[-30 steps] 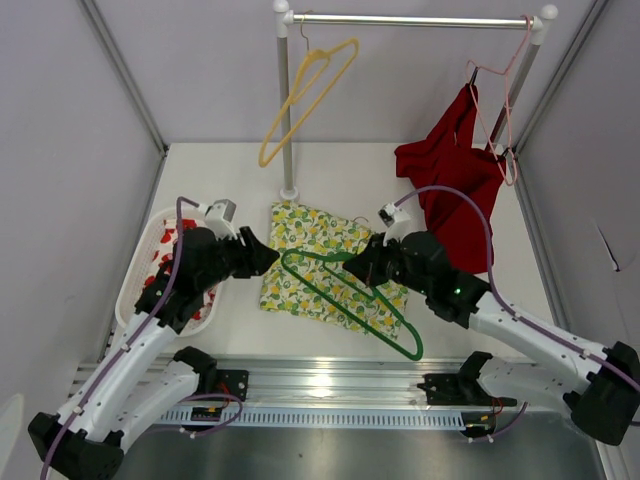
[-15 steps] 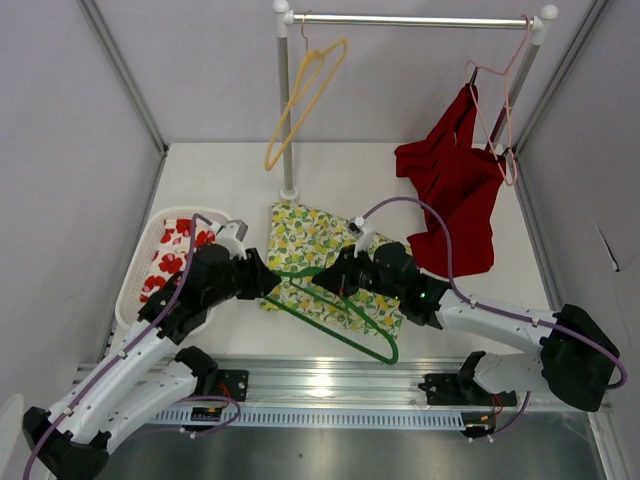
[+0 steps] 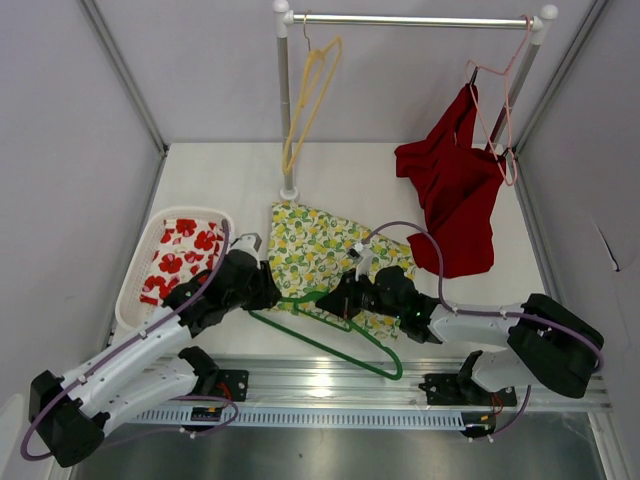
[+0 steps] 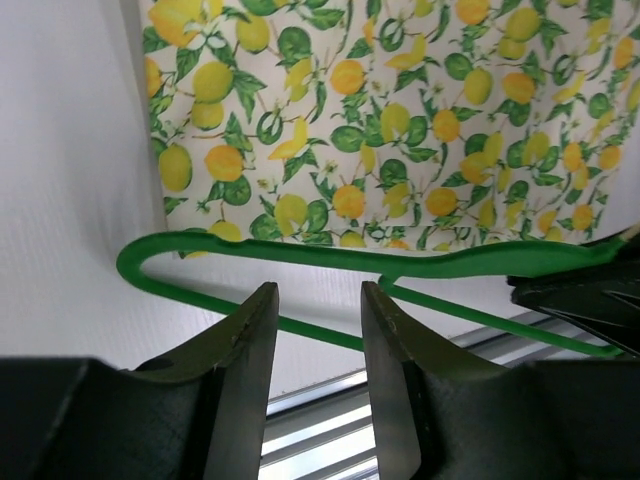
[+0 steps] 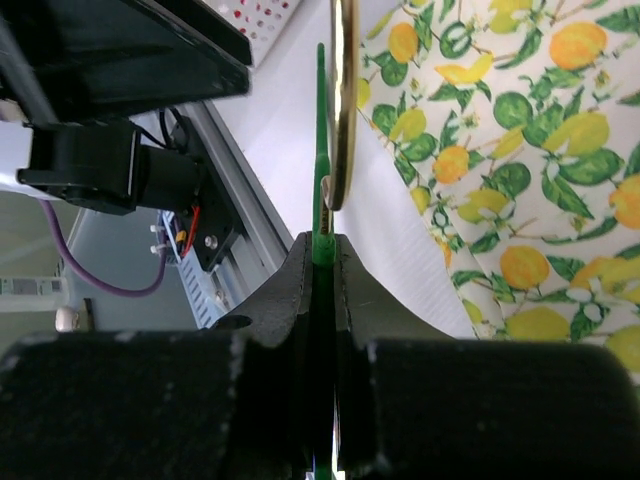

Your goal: Place the skirt on the hanger

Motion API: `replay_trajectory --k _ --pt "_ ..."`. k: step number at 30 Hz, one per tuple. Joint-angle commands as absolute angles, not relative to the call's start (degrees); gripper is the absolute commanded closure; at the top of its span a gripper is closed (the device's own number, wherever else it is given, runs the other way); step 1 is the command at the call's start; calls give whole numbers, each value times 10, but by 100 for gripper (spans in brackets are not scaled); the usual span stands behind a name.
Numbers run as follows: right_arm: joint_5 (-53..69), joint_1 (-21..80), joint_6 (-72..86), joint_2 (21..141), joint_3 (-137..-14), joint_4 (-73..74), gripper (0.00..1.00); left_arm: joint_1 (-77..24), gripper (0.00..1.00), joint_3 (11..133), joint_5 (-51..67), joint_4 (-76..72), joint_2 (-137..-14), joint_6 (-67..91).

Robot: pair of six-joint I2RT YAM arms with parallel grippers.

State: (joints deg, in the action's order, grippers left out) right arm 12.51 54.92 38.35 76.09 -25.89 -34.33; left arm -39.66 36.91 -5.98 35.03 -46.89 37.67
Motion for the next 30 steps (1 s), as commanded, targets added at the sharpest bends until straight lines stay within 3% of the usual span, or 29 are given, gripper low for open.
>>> replay_trajectory --k 1,7,12,30 --pt "114 555 369 776 -259 -428 100 -406 56 352 -104 355 -474 413" --pt "92 555 350 810 -265 -441 100 -421 56 322 -155 361 -491 469" --pt "95 555 351 837 -260 -455 100 -428 50 296 -203 354 -489 515" --pt "112 527 349 881 -259 -481 100 -427 42 252 -237 220 -601 523"
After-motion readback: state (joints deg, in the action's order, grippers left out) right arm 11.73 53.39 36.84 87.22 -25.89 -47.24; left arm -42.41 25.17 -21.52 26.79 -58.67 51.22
